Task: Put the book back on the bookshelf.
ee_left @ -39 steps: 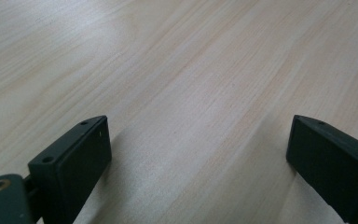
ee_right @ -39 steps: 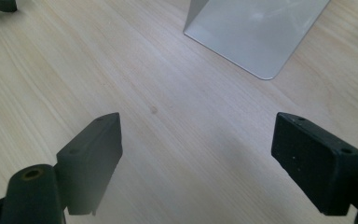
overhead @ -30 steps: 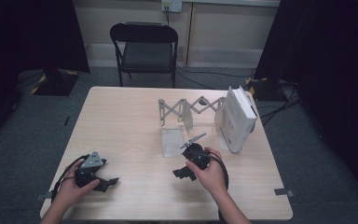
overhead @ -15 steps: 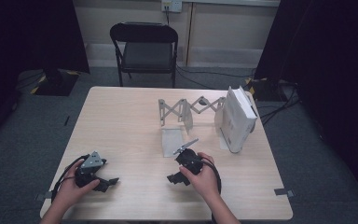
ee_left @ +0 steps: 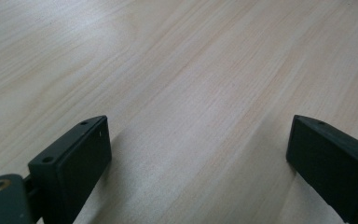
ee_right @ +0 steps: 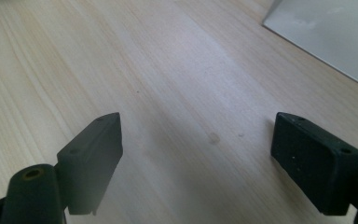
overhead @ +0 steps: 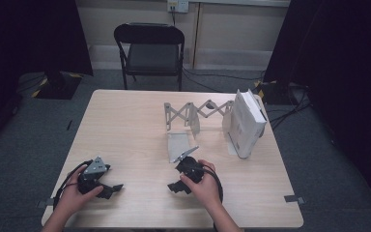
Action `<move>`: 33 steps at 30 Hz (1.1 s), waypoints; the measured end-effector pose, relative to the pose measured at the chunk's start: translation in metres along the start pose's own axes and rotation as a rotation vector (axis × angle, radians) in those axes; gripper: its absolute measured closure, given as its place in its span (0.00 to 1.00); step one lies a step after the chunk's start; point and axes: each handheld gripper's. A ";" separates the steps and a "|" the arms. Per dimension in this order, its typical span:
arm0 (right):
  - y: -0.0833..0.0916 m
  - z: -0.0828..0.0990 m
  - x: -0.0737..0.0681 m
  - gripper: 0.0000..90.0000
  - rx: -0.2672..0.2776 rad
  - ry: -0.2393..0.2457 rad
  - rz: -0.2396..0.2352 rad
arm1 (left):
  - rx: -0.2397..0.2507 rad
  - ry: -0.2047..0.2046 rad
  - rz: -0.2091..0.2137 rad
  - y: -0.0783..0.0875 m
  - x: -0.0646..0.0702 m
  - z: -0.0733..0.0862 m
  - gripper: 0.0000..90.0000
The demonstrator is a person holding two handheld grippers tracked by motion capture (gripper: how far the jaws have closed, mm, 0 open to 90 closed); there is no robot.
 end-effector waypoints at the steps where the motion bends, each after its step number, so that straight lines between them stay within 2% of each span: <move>1: -0.001 -0.001 -0.001 0.18 0.000 0.005 0.000 | 0.000 0.000 0.000 0.000 0.000 0.000 0.07; 8: -0.007 -0.003 -0.007 0.17 0.015 0.054 0.040 | 0.000 0.000 0.000 0.000 0.000 0.000 0.07; 17: -0.015 0.000 -0.015 0.14 0.086 0.105 0.114 | 0.000 0.000 0.000 0.000 0.000 0.000 0.07; 19: -0.018 0.002 -0.018 0.13 0.109 0.106 0.135 | 0.000 0.000 0.000 0.000 0.000 0.000 0.07; 23: -0.020 0.003 -0.019 0.12 0.137 0.101 0.136 | 0.000 0.000 0.000 0.000 0.000 0.000 0.07; 27: -0.025 0.006 -0.019 0.11 0.200 0.098 0.140 | 0.000 0.000 0.000 0.000 0.000 0.000 0.07; 33: -0.028 0.010 -0.020 0.11 0.259 0.091 0.141 | 0.000 0.000 0.000 0.000 0.000 0.000 0.07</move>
Point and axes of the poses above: each handheld gripper's, and its own axes: y roughly backward along the jaws, z roughly out of its underside, x roughly to its right, and after that the axes turned 10 degrees about -x, right-handed
